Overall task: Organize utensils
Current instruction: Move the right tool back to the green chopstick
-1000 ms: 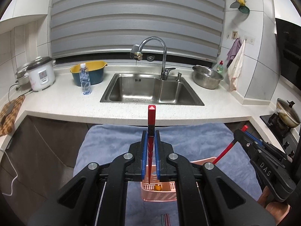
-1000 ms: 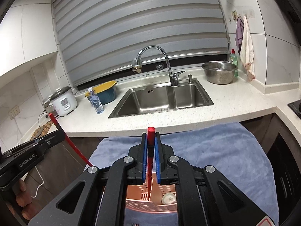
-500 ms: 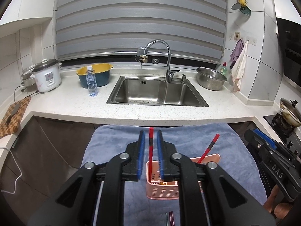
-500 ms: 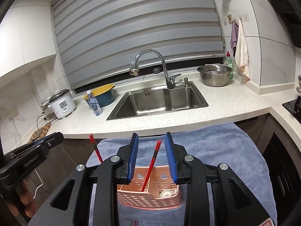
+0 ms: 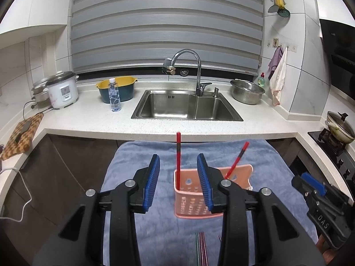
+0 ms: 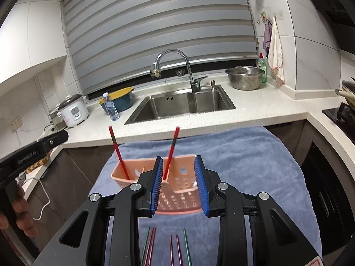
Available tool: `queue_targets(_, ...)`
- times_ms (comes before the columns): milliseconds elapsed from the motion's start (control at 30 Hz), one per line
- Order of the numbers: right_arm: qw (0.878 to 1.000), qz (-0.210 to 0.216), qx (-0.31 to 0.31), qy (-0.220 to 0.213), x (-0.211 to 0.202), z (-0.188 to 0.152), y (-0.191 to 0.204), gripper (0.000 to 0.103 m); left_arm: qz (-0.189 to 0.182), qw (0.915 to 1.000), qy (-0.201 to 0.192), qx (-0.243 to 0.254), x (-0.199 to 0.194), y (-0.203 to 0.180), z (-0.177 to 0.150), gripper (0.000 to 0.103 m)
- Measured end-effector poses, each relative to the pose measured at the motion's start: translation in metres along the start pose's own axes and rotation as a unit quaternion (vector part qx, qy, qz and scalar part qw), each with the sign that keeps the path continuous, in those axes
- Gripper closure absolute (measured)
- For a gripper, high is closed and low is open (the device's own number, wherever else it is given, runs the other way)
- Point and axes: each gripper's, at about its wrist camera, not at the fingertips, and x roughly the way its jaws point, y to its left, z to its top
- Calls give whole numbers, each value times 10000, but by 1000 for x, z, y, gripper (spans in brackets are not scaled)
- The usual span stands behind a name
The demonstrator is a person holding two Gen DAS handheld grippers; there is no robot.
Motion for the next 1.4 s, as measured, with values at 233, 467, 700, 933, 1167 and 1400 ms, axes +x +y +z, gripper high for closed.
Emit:
queue_targets(233, 9993, -215, -190, 228, -24, -42, -5, 74, 42, 9998, 178, -43, -18, 1, -32, 70)
queue_targets(467, 9965, -329, -340, 695, -38, -99, -11, 74, -41, 9981, 611, -106, -27, -1, -85, 70)
queue_targets(700, 9898, -346, -252, 1357, -37, -165, -23, 74, -109, 9924, 1225, 19, -24, -9, -152, 69)
queue_targets(933, 9835, -384, -260, 1747, -32, -214, -30, 74, -205, 9830, 1823, -42, -17, -8, -211, 69)
queue_targets(1167, 9785, -379, -313, 2002, -22, -238, -30, 74, -277, 9759, 2165, -13, -12, -10, -244, 69)
queue_targets(1400, 9738, -440, -414, 2190, -14, -252, -30, 77, -234, 9726, 2312, -29, -8, -8, -258, 69)
